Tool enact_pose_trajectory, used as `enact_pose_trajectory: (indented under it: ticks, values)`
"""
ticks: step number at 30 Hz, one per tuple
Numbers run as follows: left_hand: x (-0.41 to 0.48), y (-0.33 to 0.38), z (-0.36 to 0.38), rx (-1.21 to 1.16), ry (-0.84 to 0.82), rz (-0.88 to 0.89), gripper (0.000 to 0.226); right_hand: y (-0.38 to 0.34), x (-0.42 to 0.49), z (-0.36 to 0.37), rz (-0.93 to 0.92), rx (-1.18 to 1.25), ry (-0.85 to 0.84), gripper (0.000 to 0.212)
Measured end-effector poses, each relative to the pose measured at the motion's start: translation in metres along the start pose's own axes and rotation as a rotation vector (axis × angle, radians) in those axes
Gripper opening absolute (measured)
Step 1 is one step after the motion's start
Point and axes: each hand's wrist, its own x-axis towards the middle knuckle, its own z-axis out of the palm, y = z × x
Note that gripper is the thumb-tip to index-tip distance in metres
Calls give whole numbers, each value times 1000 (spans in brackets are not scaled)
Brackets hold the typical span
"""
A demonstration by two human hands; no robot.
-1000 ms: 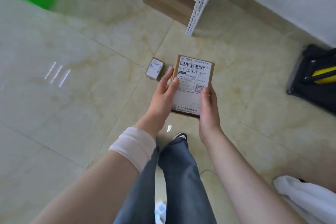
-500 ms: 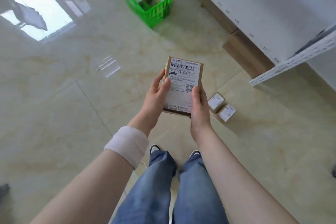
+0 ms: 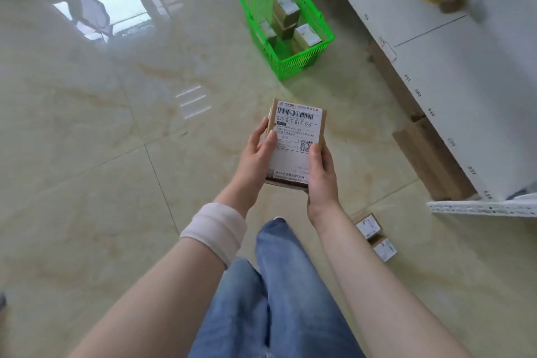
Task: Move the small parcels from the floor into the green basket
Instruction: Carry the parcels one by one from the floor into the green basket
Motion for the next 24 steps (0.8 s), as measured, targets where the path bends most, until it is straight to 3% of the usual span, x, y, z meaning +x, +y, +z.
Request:
enact_pose_trajectory:
  ticks: [10,24]
  values:
    - [166,105,-43,-52,98,11,45,-69,145,132,18,-19,-49,47]
    - [404,266,-77,55,-119,-113,54,-170,340,293,-35,21,160,46]
